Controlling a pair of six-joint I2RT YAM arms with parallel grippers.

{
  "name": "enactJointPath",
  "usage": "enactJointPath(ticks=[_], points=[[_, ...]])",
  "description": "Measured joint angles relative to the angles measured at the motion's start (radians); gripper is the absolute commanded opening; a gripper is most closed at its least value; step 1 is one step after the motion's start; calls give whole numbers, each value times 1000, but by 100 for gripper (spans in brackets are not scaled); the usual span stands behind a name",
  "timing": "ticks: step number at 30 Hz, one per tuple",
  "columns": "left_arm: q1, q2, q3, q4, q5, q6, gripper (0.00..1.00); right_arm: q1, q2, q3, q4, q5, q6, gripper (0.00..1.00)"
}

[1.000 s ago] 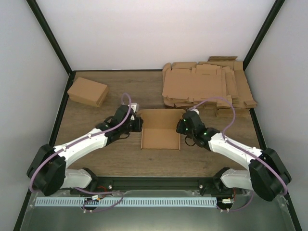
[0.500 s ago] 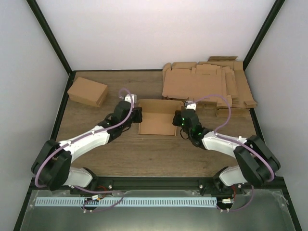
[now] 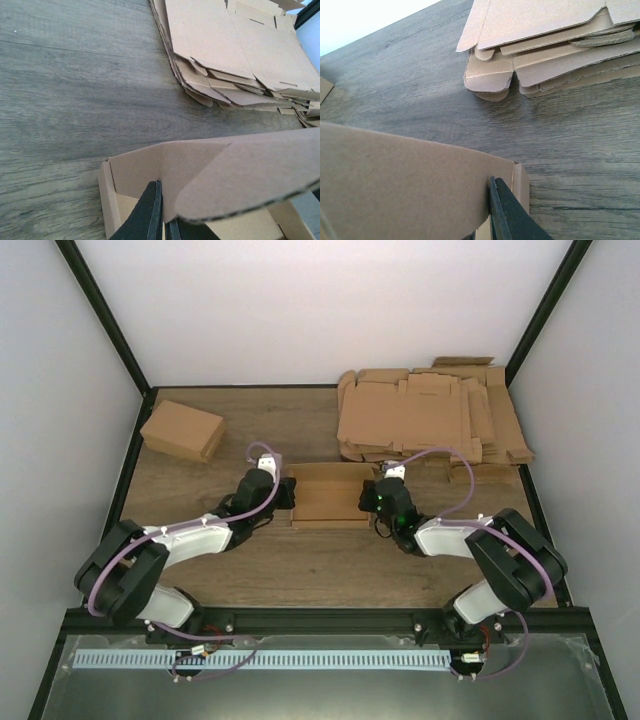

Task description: Fold the paper box

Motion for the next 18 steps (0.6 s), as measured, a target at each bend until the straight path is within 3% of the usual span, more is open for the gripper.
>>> enactJointPath(ticks=[6,9,14,15,18], points=[[0,24,-2,27,3,-56,5,0,0,-16,14,2,-14,10],[0,24,-5,19,5,-68,13,0,0,-21,13,-1,-19,10],[-20,-2,-16,-121,66,-72,55,5,-8,-22,-9,-21,-36,10],[-24,-19,-15,-164,73,-62,67,6,-10,-22,-15,-23,-40,10],[-25,-100,19,-333,74,-33,81,6,-13,-21,-29,-32,-56,10]])
